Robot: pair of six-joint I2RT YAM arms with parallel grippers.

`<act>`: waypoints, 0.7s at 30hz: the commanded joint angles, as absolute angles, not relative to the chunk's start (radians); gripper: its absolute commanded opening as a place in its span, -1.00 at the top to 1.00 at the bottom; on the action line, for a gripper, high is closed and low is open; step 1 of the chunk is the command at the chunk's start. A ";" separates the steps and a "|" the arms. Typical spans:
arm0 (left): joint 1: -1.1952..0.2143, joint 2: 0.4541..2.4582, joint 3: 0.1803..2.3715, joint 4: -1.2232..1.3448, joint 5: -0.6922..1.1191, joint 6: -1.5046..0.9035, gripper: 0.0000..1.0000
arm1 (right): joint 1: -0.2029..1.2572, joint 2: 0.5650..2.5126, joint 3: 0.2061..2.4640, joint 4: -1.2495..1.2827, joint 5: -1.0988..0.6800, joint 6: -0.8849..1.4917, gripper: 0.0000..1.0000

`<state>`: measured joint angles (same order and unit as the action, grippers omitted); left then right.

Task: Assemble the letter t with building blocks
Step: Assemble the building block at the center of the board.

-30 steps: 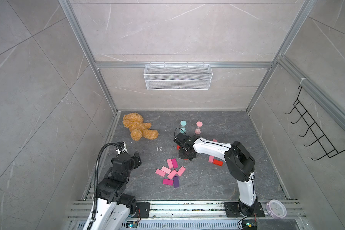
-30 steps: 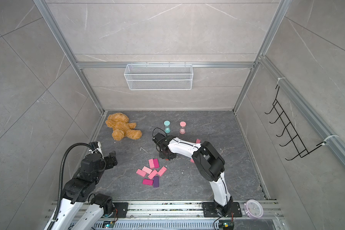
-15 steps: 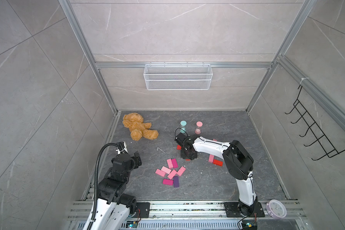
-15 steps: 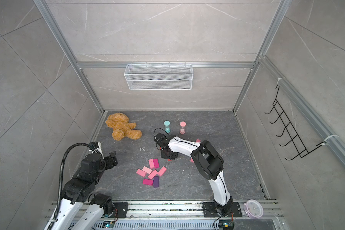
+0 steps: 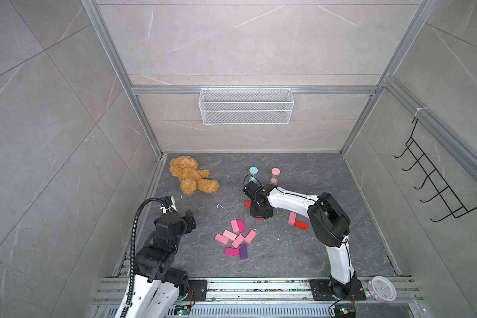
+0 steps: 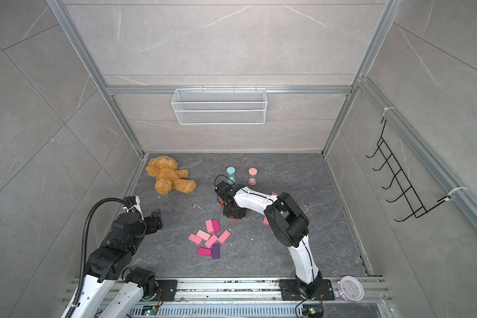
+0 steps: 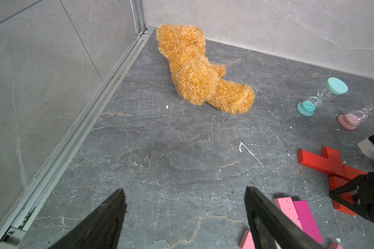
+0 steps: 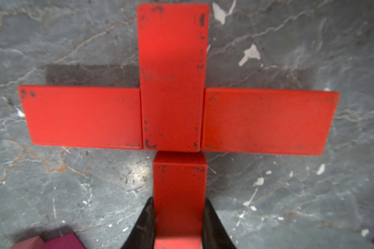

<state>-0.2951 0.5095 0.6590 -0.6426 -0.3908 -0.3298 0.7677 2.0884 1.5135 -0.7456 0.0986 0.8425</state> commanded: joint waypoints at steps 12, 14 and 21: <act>-0.300 0.505 0.676 -0.615 -0.394 -0.331 -0.77 | 0.767 2.144 1.538 -0.731 0.051 0.844 0.46; -0.299 0.506 0.678 -0.615 -0.393 -0.329 -0.77 | 0.768 2.144 1.540 -0.731 0.050 0.839 0.44; -0.300 0.505 0.676 -0.614 -0.393 -0.329 -0.77 | 0.768 2.149 1.546 -0.729 0.045 0.828 0.36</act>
<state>-0.2951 0.5095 0.6590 -0.6426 -0.3908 -0.3294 0.7643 2.1002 1.5318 -0.7628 0.0864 0.8413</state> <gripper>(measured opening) 0.883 0.321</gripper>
